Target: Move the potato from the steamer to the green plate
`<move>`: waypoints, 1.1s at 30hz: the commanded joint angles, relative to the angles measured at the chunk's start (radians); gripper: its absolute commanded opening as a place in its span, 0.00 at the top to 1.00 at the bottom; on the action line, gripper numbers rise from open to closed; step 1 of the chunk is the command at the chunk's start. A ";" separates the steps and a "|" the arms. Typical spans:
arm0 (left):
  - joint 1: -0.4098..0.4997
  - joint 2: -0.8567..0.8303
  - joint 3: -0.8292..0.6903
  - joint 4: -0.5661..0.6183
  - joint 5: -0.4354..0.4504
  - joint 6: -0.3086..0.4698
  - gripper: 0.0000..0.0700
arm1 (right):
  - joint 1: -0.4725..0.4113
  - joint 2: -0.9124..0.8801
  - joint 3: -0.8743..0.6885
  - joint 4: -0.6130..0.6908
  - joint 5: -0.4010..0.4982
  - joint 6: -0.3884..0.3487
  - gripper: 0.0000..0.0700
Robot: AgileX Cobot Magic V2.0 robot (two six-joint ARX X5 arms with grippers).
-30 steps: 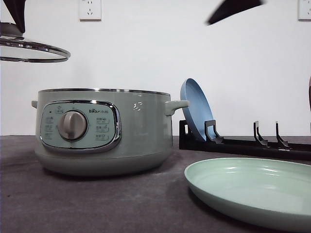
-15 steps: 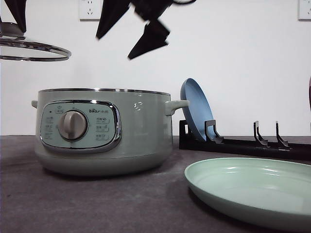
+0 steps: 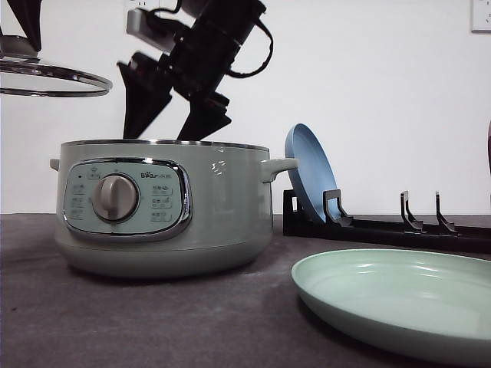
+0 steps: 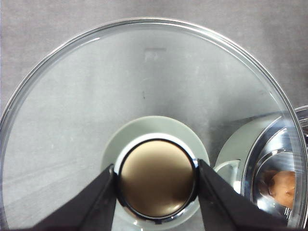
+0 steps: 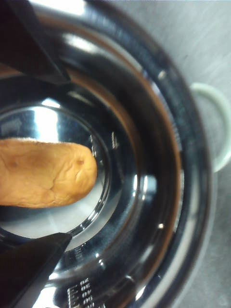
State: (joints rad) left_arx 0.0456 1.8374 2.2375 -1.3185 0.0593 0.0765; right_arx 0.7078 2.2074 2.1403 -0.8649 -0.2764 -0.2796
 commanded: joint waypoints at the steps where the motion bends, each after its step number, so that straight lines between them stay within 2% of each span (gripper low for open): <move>1: 0.001 -0.018 0.045 0.026 0.008 -0.007 0.98 | 0.011 0.042 0.029 0.004 0.020 -0.027 0.13; 7: 0.001 -0.018 0.045 0.024 0.008 -0.007 0.98 | 0.015 0.072 0.027 -0.005 0.049 -0.029 0.13; 26: 0.001 -0.018 0.045 0.024 0.008 -0.007 0.98 | 0.016 0.148 0.025 -0.018 0.039 0.009 0.13; 28: 0.001 -0.018 0.045 0.024 0.008 -0.007 0.98 | 0.016 0.153 0.025 -0.020 0.039 0.018 0.23; 31: 0.001 -0.018 0.045 0.025 0.008 -0.007 0.98 | 0.017 0.155 0.025 -0.025 0.042 0.022 0.48; 33: 0.001 -0.018 0.045 0.025 0.008 -0.007 0.98 | 0.018 0.155 0.025 -0.021 0.041 0.029 0.58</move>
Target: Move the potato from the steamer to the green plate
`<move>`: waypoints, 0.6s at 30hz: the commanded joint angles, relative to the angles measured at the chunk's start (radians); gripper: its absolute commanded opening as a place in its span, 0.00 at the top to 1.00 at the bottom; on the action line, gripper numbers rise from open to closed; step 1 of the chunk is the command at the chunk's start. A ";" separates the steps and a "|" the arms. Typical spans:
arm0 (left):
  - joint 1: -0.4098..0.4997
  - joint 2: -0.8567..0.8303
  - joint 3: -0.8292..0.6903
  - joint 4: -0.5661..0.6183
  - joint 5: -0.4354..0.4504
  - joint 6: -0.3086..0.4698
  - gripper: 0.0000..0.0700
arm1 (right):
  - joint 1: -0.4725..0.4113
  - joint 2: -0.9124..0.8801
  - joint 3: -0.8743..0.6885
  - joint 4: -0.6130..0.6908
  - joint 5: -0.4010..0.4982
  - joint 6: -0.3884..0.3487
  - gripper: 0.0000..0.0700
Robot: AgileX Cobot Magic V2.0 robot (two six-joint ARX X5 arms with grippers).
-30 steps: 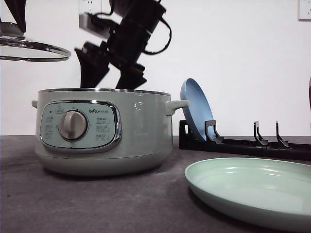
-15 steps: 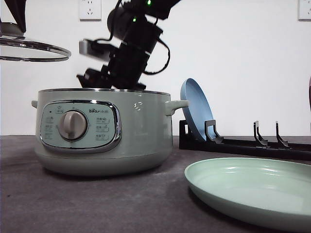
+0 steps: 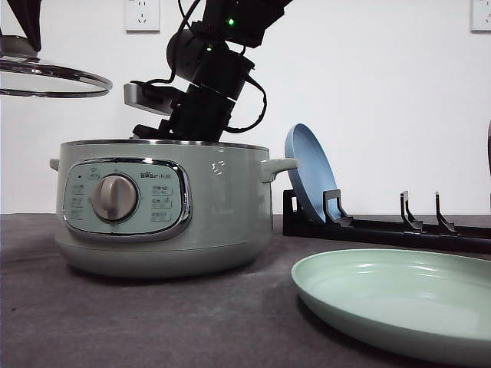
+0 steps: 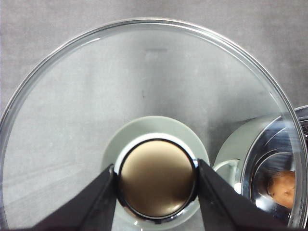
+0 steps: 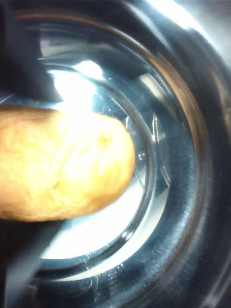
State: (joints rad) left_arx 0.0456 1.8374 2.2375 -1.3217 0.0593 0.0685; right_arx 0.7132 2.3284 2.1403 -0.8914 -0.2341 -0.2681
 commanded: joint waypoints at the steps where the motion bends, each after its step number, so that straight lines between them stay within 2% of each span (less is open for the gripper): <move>1: 0.001 -0.018 0.045 0.028 0.008 0.001 0.98 | 0.013 0.034 0.026 0.009 -0.001 0.023 0.61; 8: 0.001 -0.017 0.045 0.029 0.008 0.002 0.98 | 0.008 0.012 0.077 -0.017 -0.001 0.045 0.62; 15: 0.001 -0.017 0.045 0.030 0.008 0.001 0.98 | 0.001 -0.003 0.339 -0.292 -0.001 0.051 0.62; 18: 0.001 -0.017 0.045 0.029 0.008 0.002 0.98 | -0.007 -0.045 0.380 -0.358 -0.001 0.060 0.62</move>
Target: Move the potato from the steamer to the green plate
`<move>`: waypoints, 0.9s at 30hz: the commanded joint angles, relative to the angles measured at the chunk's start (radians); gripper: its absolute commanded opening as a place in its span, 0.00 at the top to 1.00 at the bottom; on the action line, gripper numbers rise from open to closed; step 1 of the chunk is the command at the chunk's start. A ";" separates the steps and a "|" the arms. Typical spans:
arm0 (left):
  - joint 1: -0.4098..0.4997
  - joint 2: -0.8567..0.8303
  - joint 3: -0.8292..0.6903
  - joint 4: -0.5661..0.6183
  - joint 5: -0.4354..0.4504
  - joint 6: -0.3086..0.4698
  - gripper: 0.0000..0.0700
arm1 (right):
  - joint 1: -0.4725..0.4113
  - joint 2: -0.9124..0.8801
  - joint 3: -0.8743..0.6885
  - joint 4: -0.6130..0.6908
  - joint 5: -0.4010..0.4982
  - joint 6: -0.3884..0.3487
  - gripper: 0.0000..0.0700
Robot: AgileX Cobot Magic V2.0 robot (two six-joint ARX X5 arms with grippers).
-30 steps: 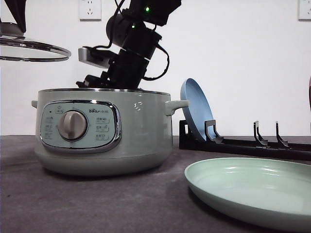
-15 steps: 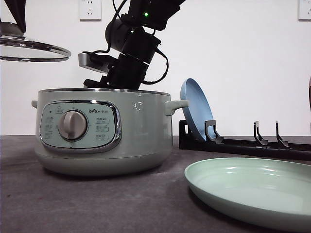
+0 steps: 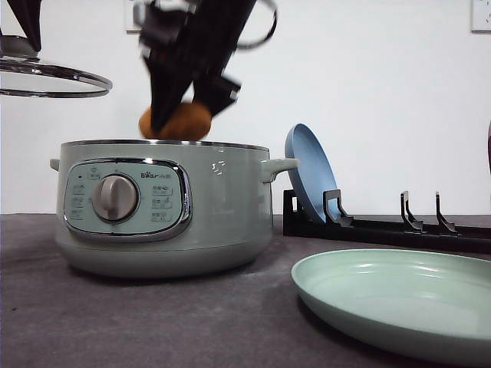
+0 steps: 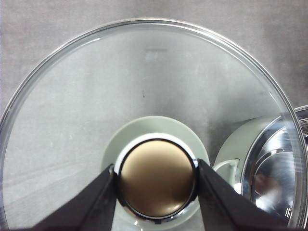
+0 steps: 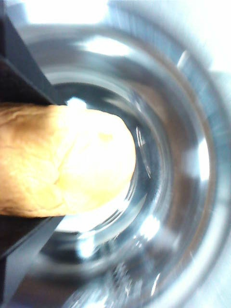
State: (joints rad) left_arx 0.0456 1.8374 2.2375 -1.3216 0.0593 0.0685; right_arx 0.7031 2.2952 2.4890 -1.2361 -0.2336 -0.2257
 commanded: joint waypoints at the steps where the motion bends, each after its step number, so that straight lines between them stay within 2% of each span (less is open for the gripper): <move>1: 0.001 -0.017 0.045 0.029 0.008 0.001 0.98 | 0.001 -0.034 0.031 -0.030 -0.001 0.017 0.62; 6: 0.001 -0.017 0.045 0.028 0.008 0.001 0.98 | -0.014 -0.163 0.008 -0.117 0.006 0.017 0.62; 10: 0.001 -0.017 0.045 0.029 0.008 0.001 0.98 | -0.022 -0.299 -0.099 -0.151 0.065 0.017 0.62; 13: 0.001 -0.017 0.045 0.029 0.008 0.001 0.98 | -0.033 -0.430 -0.253 -0.171 0.105 0.017 0.62; 19: 0.001 -0.017 0.045 0.029 0.008 0.001 0.98 | -0.066 -0.679 -0.576 -0.134 0.103 0.017 0.62; 27: 0.000 -0.017 0.045 0.028 0.008 -0.002 0.98 | -0.125 -0.968 -1.014 0.039 0.081 0.073 0.62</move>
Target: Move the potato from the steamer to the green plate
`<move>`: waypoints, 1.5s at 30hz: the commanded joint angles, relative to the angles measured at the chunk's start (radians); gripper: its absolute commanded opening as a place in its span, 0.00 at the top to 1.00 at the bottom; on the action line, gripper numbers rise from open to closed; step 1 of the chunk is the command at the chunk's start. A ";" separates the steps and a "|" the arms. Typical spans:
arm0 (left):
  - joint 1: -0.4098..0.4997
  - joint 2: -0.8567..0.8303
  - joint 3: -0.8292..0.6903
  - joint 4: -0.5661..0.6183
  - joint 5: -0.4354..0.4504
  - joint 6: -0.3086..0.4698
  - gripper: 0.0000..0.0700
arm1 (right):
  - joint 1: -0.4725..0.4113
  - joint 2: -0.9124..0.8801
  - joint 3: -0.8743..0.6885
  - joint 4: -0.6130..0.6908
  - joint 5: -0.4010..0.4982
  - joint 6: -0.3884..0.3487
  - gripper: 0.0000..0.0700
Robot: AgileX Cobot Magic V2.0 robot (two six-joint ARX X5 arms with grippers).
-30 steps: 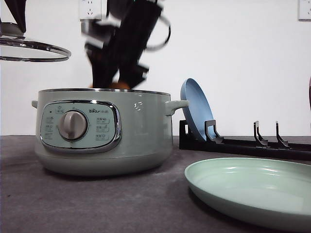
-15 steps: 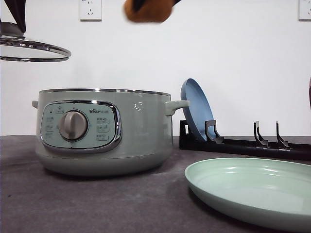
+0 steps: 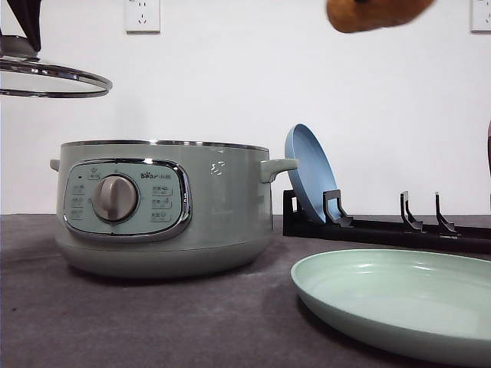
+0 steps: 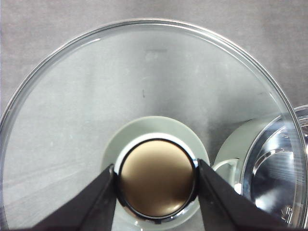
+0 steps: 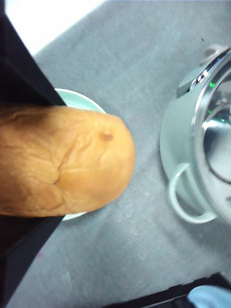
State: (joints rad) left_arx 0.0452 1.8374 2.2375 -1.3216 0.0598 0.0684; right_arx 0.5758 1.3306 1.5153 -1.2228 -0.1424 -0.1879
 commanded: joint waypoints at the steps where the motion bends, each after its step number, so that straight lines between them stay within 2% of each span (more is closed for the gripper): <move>1: 0.000 -0.017 0.045 0.028 0.008 -0.003 0.98 | -0.005 -0.035 -0.098 0.059 -0.021 0.048 0.62; 10: -0.007 -0.017 0.045 0.027 0.012 -0.006 0.98 | -0.041 -0.182 -0.542 0.354 -0.104 0.197 0.62; 19: -0.007 -0.017 0.045 0.027 0.012 -0.006 0.98 | -0.044 -0.179 -0.843 0.695 -0.108 0.320 0.62; 24: -0.008 -0.017 0.045 0.027 0.012 -0.006 0.98 | -0.046 -0.177 -0.919 0.790 -0.094 0.342 0.62; 35: -0.008 -0.017 0.045 0.027 0.012 -0.006 0.98 | -0.092 -0.088 -0.933 0.856 -0.087 0.345 0.62; 45: -0.008 -0.017 0.045 0.028 0.012 -0.006 0.98 | -0.096 -0.049 -0.933 0.879 -0.093 0.345 0.62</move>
State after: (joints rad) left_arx 0.0380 1.8374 2.2375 -1.3216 0.0677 0.0647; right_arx 0.4759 1.2697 0.5797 -0.3523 -0.2348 0.1471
